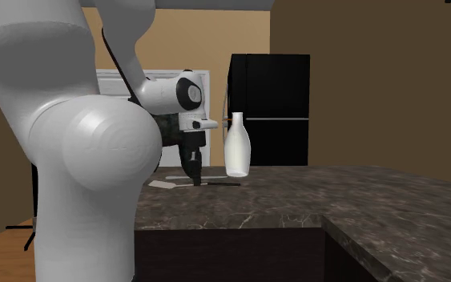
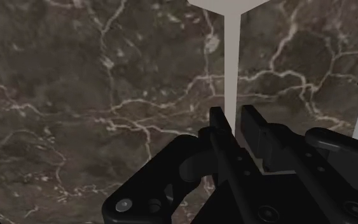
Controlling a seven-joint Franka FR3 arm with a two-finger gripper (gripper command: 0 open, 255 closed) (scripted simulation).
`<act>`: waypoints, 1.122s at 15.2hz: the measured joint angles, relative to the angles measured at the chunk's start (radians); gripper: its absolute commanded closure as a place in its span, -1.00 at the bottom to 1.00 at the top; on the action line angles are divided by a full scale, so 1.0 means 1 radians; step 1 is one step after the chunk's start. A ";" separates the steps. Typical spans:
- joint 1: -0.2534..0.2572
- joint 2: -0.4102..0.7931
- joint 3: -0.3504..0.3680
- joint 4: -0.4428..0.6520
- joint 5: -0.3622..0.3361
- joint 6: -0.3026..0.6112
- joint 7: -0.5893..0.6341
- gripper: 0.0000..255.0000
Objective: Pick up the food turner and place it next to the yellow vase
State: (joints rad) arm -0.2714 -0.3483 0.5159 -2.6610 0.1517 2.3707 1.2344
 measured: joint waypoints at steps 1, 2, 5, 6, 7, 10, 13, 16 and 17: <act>0.000 0.000 0.000 0.000 0.000 0.000 0.000 1.00; 0.000 0.000 0.000 0.000 0.000 0.000 0.000 1.00; 0.000 0.000 0.000 -0.001 0.000 0.001 0.000 1.00; -0.001 0.001 0.000 0.000 0.000 0.002 0.000 1.00; -0.001 0.001 0.000 0.000 -0.001 0.001 0.000 1.00; 0.004 -0.018 -0.007 0.012 0.003 -0.035 -0.009 1.00; 0.012 -0.049 -0.017 0.030 0.011 -0.083 -0.016 1.00; 0.016 -0.079 -0.030 0.053 0.015 -0.135 -0.026 1.00; 0.018 -0.090 -0.034 0.058 0.017 -0.151 -0.028 1.00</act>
State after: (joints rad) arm -0.2533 -0.4381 0.4821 -2.6029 0.1689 2.2198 1.2062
